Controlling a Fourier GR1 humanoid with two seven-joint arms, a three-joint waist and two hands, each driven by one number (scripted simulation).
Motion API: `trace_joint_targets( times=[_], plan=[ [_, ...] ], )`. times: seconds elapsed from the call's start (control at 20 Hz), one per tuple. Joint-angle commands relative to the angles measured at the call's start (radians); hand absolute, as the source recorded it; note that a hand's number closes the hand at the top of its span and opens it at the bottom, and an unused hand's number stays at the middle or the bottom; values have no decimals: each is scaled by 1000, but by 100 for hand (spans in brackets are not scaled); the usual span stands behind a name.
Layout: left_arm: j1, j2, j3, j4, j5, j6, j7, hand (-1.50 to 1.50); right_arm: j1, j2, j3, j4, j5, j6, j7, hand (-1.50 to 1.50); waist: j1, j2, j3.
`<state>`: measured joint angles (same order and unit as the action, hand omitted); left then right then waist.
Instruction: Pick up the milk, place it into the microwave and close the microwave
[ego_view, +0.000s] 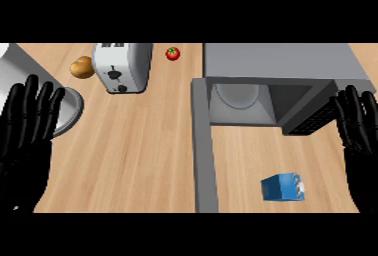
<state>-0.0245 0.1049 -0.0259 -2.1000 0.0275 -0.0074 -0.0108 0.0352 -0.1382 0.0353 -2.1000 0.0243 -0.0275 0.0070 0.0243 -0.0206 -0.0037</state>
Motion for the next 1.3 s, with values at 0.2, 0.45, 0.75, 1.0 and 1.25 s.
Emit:
trace_joint_targets(
  times=[0.2, 0.45, 0.75, 1.0, 1.25],
  plan=[
    [90, -21, 7, -39, -6, 19, 44, -150, 223, 68, 117, -320, 161, -94, 120, -150, -31, 16, 3],
    [113, -103, -7, -15, 148, 90, 106, -150, 386, 96, 242, -389, 157, -69, 187, -150, -35, 16, 3],
    [278, -104, -91, -24, 152, 79, -13, -150, 656, 90, 318, -340, 157, -66, -68, -150, -39, 15, 4],
    [375, -104, -59, -44, 187, -13, -87, -150, 715, 97, 361, -243, 180, -100, -183, -150, -33, 16, 4],
    [456, -98, -56, -79, 198, -62, -119, -150, 625, 97, 264, -69, 87, -88, -262, -150, -26, 18, 4]
  ],
)
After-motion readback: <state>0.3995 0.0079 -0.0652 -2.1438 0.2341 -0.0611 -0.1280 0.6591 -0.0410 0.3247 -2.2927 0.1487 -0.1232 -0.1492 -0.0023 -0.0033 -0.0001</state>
